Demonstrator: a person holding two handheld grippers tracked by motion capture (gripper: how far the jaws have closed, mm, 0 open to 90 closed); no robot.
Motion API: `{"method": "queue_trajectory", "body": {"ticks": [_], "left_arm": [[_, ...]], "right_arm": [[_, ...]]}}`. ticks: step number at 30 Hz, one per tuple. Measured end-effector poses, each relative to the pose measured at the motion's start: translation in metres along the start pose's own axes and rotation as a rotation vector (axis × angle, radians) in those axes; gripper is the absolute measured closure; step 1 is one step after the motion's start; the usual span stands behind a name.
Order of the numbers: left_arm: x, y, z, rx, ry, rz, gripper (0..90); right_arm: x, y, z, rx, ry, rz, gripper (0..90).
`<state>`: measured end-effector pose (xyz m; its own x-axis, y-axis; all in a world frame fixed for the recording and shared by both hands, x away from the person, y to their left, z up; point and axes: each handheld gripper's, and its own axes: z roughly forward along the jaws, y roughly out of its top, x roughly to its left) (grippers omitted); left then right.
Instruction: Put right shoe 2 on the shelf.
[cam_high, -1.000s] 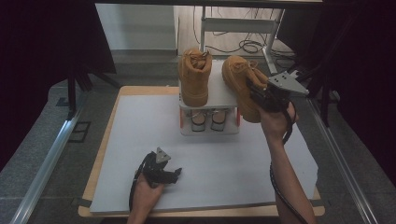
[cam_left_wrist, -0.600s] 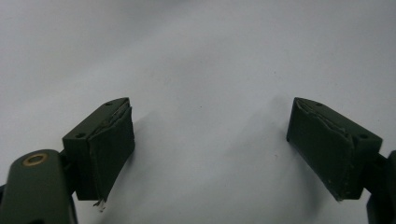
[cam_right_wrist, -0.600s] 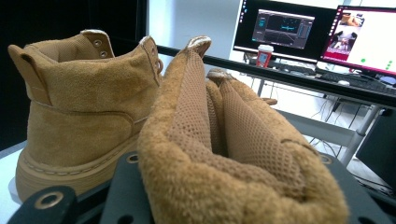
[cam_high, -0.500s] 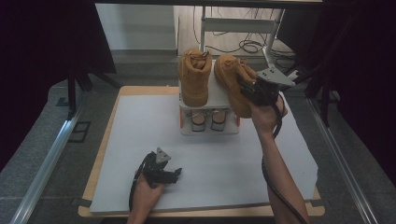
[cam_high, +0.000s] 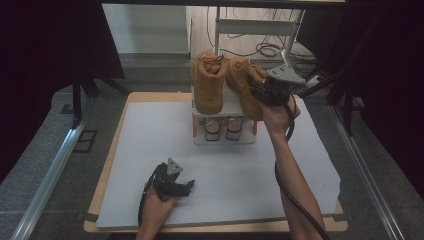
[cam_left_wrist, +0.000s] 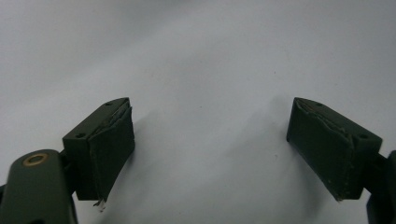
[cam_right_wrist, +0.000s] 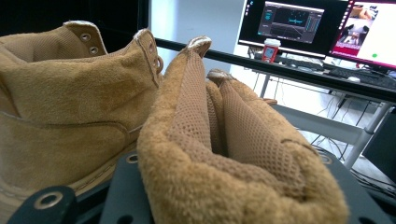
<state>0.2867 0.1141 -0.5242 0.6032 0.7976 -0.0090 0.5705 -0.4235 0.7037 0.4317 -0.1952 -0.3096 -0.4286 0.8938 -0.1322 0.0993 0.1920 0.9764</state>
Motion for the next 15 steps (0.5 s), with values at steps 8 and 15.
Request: {"method": "queue_trajectory", "body": {"ticks": [8,15], "left_arm": [[0.000,0.000,0.000,0.001,0.000,0.002,14.9],[0.000,0.000,0.000,0.001,0.002,0.005,14.9]], "right_arm": [[0.002,0.000,0.015,0.011,0.011,0.007,54.7],[0.002,0.001,0.024,0.012,0.011,0.001,51.2]]}}
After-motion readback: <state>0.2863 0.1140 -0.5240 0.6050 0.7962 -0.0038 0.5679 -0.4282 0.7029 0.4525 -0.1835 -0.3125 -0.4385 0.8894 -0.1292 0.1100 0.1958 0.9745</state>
